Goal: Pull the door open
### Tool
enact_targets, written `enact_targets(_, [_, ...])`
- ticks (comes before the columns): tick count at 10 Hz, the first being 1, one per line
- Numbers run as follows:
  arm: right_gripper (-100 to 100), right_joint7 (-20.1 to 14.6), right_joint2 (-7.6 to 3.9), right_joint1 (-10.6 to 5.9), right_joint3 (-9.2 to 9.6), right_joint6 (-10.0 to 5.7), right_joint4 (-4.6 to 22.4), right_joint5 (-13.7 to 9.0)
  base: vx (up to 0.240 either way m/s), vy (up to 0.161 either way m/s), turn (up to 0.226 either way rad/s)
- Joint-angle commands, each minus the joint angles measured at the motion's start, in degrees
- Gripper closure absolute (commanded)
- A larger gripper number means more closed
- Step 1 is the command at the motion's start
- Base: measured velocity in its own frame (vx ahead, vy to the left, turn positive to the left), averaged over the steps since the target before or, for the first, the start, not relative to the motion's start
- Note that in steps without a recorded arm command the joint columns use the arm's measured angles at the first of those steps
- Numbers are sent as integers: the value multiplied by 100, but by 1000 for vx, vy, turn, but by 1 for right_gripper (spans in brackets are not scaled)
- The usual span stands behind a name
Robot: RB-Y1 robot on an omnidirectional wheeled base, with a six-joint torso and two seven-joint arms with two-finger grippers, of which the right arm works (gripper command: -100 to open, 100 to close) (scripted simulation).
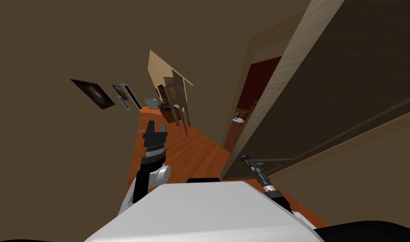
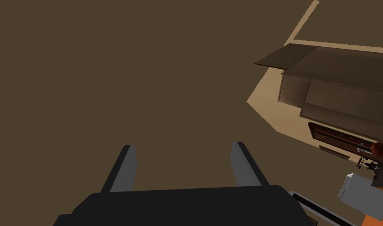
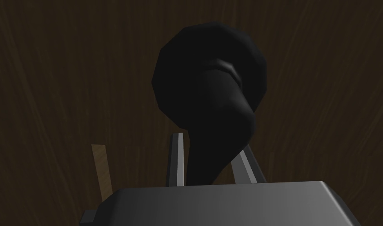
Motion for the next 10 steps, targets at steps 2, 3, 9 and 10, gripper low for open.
enact_targets(2, [100, -17, -22, 0, 10, -63, 49, 5, -162, -44, 74])
enact_targets(3, [100, -41, -34, -2, 31, -129, 114, 18, -136, -50, 143])
enact_targets(9, [100, -114, -121, -46, 66, -392, 347, 52, -198, -70, 159])
enact_targets(10, [100, -126, -136, -53, 72, -437, 387, 57, -217, -74, 158])
